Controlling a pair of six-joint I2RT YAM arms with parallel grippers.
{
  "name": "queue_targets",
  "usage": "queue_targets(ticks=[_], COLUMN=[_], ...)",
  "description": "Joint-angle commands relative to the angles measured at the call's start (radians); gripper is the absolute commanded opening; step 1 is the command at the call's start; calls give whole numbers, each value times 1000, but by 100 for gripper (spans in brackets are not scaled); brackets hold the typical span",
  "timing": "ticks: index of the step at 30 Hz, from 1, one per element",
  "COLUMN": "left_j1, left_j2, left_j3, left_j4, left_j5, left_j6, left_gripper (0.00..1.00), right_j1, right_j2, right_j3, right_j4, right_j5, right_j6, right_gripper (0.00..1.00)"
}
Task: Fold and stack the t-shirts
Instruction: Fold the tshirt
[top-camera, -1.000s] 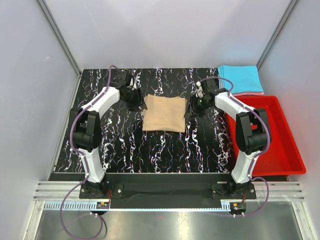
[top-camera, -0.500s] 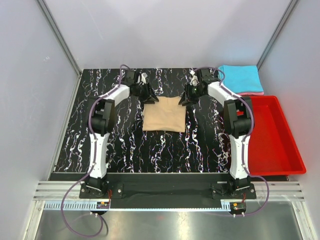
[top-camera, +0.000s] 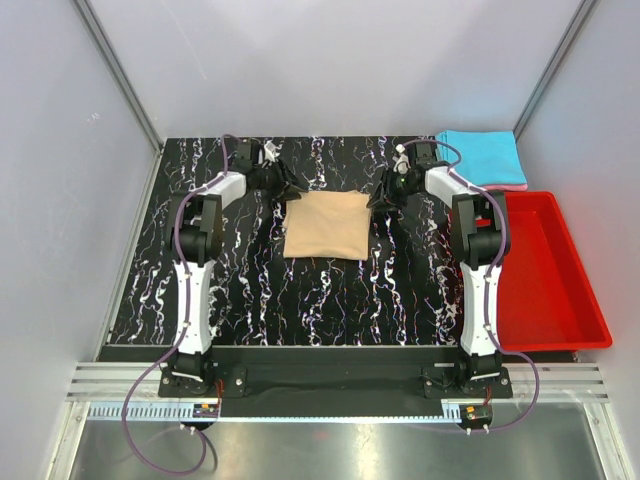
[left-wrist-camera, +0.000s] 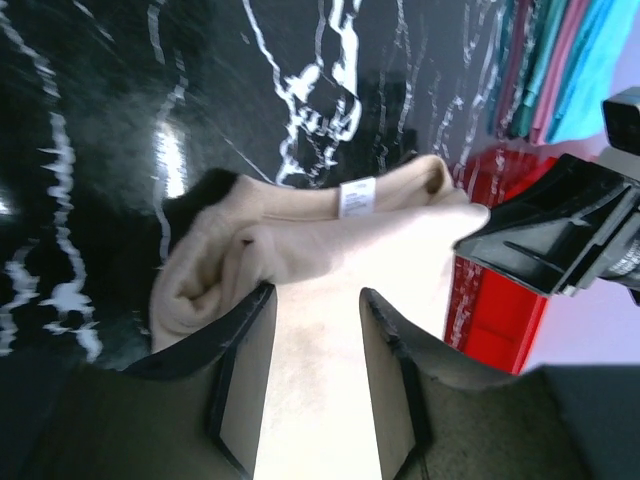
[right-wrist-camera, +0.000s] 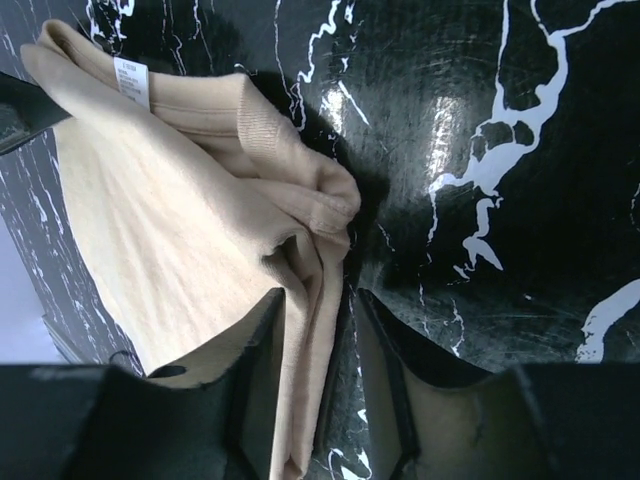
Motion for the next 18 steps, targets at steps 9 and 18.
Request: queue_targets(ticks=[9, 18], left_j1=[18, 15], left_j2=[-228, -295], left_j3=[27, -160], left_j4=[-187, -291], left_j5=[15, -164], left_j6=[146, 266], left_gripper=[56, 60], right_j1=[7, 7], right_j2=[-100, -67], right_j3=[39, 22], right_j4=[-69, -49], right_j5=[19, 24], right_j6=[2, 7], right_gripper=[74, 84])
